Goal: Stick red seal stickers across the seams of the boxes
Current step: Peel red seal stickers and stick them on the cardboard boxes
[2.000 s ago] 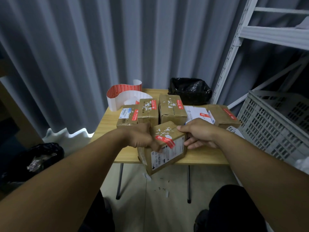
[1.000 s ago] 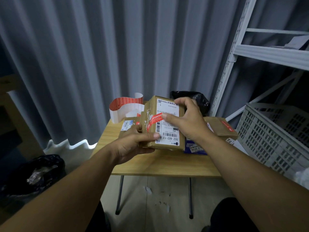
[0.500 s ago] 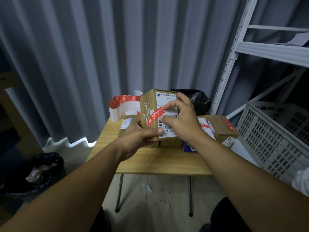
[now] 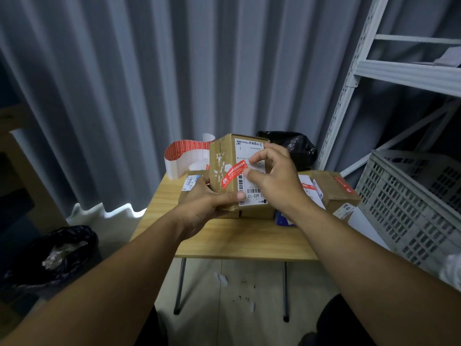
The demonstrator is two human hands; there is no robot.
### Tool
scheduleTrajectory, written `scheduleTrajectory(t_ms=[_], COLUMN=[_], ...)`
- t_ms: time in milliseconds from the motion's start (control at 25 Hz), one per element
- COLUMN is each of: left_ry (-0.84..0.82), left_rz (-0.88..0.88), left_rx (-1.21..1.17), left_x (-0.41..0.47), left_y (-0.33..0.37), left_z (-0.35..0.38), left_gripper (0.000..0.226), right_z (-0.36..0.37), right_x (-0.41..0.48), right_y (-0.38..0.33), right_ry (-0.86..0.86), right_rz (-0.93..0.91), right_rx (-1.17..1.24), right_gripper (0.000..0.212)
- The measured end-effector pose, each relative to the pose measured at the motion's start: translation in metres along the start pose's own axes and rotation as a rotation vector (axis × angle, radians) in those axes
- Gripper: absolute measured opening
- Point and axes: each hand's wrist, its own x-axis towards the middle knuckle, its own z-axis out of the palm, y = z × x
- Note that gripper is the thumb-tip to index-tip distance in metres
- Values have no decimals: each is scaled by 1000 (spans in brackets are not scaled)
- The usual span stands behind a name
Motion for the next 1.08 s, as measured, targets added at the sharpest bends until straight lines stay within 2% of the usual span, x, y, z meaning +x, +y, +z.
scheduleTrajectory(t_ms=[200, 400, 600, 1080], left_ry=[19, 38, 65, 120], left_rz=[14, 32, 33, 42], left_rx=[61, 83, 81, 153], left_x=[2, 4, 8, 15], left_y=[0, -1, -4, -6], left_z=[1, 2, 4, 10], left_gripper=[69, 68, 82, 93], right_z=[5, 5, 3, 7], right_x=[2, 3, -3, -2], right_y=[4, 4, 1, 2], right_ry=[15, 64, 83, 90], right_rz=[30, 27, -2, 71], right_rx=[-4, 48, 15, -90], right_gripper=[11, 14, 11, 8])
